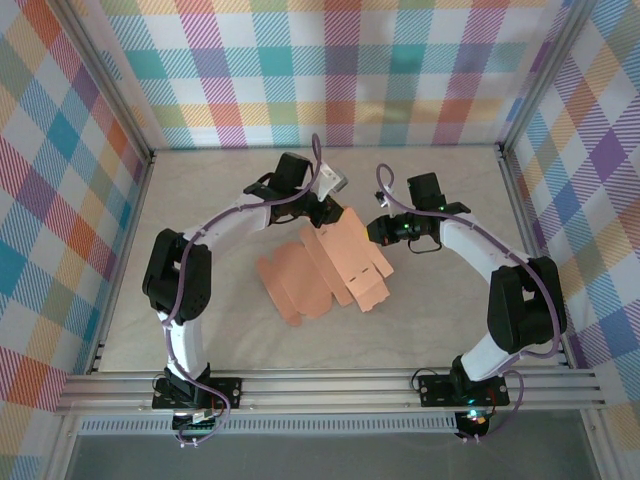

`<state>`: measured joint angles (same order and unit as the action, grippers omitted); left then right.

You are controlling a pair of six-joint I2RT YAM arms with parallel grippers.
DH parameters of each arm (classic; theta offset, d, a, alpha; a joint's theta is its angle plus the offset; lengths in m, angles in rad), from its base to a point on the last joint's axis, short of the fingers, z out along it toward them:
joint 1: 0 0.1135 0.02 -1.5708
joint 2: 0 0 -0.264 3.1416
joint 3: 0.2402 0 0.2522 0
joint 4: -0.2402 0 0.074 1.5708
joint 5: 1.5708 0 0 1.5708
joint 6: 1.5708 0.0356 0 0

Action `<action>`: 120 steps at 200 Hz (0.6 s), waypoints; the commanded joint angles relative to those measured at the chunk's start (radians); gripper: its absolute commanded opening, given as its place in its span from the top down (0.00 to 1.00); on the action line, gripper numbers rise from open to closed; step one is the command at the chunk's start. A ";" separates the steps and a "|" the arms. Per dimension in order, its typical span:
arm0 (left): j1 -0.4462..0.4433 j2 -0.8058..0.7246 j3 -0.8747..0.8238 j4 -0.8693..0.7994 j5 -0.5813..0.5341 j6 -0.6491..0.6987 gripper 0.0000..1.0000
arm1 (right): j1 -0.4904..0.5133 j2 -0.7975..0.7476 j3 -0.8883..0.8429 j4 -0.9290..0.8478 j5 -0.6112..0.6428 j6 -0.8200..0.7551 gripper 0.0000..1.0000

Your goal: Fold the paper box

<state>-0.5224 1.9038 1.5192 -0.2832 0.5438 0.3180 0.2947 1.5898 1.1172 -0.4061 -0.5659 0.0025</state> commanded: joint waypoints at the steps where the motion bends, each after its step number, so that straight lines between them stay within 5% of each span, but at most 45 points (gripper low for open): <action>1: -0.015 -0.015 0.007 -0.015 -0.013 0.033 0.97 | -0.005 0.007 0.032 0.003 -0.020 0.009 1.00; 44: -0.024 -0.042 -0.031 0.062 -0.007 0.047 1.00 | -0.002 0.004 -0.016 0.041 -0.007 -0.017 0.74; 120: -0.021 -0.031 -0.029 0.084 -0.005 0.015 1.00 | -0.002 -0.046 -0.106 0.078 0.087 -0.093 0.83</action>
<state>-0.5411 1.9022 1.4963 -0.2344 0.5293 0.3416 0.2947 1.5860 1.0336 -0.3332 -0.5110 -0.0425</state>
